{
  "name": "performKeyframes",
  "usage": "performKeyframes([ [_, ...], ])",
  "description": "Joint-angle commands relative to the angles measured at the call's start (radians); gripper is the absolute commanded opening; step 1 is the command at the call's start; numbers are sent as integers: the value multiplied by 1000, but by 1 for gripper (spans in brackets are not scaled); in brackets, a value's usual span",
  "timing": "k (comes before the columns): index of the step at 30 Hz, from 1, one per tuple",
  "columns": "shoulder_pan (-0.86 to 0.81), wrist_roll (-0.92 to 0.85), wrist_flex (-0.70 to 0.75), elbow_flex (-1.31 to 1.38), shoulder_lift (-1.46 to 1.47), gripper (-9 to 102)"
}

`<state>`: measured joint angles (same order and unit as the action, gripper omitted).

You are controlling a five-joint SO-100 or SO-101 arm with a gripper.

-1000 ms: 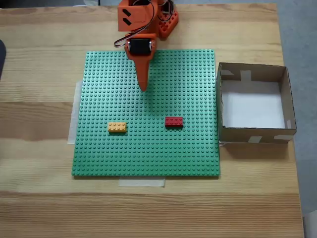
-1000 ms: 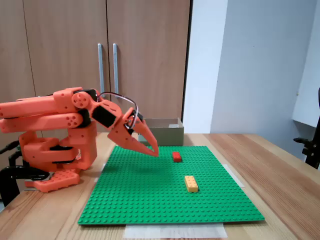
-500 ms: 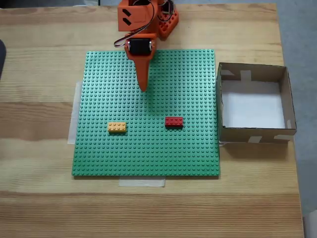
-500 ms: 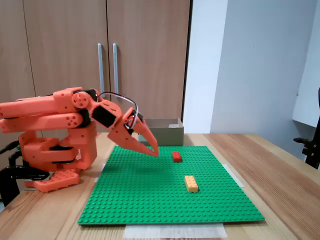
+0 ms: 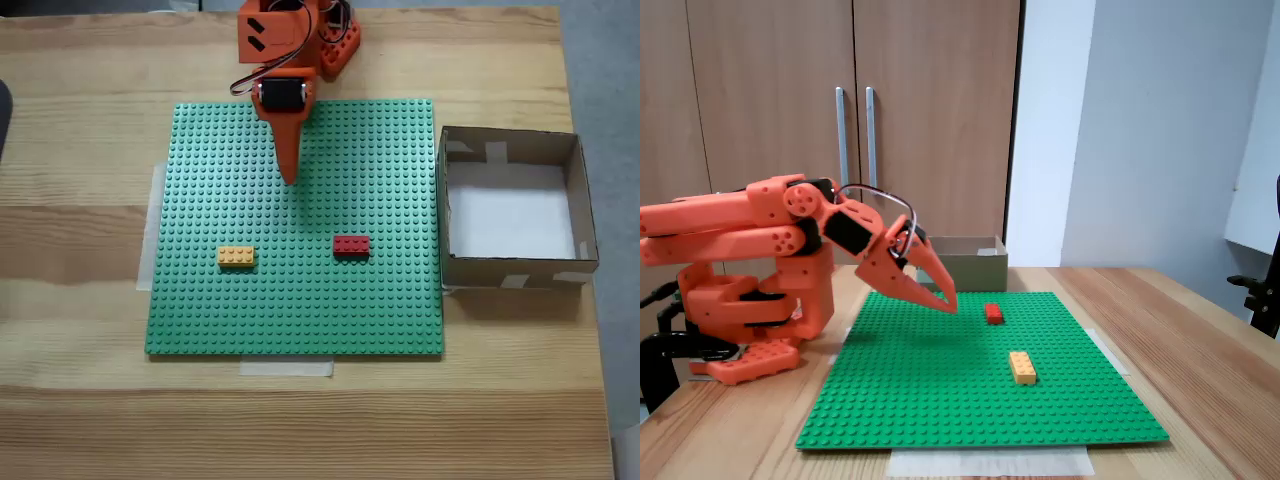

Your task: Pick the red lego block and put it in the box.

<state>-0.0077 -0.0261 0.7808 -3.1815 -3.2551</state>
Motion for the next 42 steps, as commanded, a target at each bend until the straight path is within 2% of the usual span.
performKeyframes([
  [1, 8, -5, 3, -5, -8, -1],
  [17, 9, -9, 2, -5, -8, -1],
  [26, -23, -17, -54, 77, 170, -1],
  [34, -23, -31, -2, 282, 402, -1],
  [42, 12, -64, 212, 614, 727, 0],
])
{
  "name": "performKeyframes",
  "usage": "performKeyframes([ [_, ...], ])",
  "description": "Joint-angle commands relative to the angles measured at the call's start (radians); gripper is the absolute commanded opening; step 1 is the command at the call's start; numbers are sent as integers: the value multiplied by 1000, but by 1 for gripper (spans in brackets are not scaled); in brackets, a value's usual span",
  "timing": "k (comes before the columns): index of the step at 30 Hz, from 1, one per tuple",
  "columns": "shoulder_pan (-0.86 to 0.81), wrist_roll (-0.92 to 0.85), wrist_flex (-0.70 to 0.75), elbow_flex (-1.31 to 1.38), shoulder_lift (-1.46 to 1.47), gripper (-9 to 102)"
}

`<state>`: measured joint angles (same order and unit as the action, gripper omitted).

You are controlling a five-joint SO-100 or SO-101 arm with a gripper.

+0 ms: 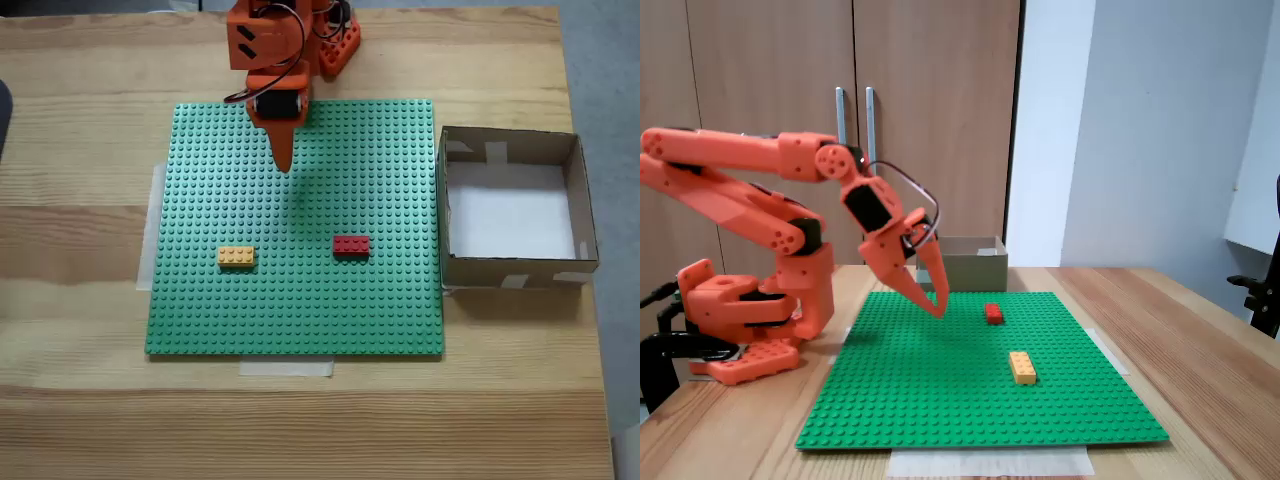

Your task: Pick the red lego block and put it in the box.

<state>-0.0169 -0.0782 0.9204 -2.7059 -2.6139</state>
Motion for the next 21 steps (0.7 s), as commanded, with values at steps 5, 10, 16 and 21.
performKeyframes([
  [5, 66, -5, 202, 347, 253, 0],
  [10, 83, 8, 316, 540, 403, 3],
  [16, 112, 49, 399, 696, 523, 7],
  [21, 135, 89, 439, 796, 632, 12],
])
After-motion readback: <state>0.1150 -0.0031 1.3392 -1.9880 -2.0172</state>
